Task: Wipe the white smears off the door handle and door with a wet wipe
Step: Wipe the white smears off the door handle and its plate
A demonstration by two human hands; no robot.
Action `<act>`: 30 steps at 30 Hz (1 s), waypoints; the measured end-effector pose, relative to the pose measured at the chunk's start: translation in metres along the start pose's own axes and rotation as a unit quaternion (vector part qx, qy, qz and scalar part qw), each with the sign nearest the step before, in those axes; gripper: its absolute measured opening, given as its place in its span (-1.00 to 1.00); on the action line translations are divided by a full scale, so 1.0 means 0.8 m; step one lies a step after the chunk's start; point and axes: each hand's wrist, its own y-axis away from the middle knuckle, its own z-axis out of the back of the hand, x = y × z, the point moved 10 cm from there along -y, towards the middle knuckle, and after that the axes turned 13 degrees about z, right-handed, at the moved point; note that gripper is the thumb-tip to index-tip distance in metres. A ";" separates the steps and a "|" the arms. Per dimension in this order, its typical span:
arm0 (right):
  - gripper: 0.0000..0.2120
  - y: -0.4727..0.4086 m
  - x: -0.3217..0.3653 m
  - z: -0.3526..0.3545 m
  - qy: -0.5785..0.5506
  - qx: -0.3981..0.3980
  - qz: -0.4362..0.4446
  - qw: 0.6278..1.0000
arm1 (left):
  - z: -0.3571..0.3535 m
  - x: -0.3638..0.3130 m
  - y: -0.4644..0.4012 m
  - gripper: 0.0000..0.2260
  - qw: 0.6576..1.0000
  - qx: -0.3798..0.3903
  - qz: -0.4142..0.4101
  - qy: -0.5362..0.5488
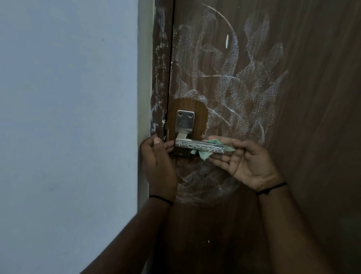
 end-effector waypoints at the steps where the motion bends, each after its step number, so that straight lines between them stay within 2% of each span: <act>1: -0.48 0.002 0.003 0.003 -0.004 -0.004 0.006 1.000 | 0.000 0.000 0.000 -0.71 1.000 0.004 -0.002 -0.002; 8: -0.38 -0.014 -0.011 -0.028 0.033 0.017 -0.011 0.999 | -0.002 -0.001 0.005 -0.72 1.000 -0.017 -0.006 0.001; 11: -0.30 -0.007 -0.019 -0.027 -0.032 -0.005 -0.002 0.999 | -0.004 -0.002 0.007 -0.72 1.000 -0.013 0.004 0.009; 15: -0.44 0.009 -0.038 -0.015 -0.164 -0.111 0.071 0.978 | -0.002 -0.003 0.007 -0.73 1.000 -0.005 0.000 0.011; 18: -0.63 0.014 -0.068 -0.021 -0.250 -0.224 0.123 0.934 | -0.001 -0.002 0.009 -0.76 1.000 -0.007 -0.003 0.009; 22: -0.88 0.012 -0.101 -0.040 -0.278 -0.347 0.156 0.882 | -0.001 -0.003 0.012 -0.78 1.000 -0.020 -0.007 0.008; 26: -0.85 0.012 -0.109 -0.048 -0.259 -0.396 0.181 0.862 | -0.002 0.002 0.010 -0.80 1.000 -0.010 -0.007 0.006; 30: -0.83 0.015 -0.104 -0.053 -0.221 -0.407 0.165 0.871 | -0.003 0.003 0.009 -0.81 1.000 -0.009 -0.013 0.002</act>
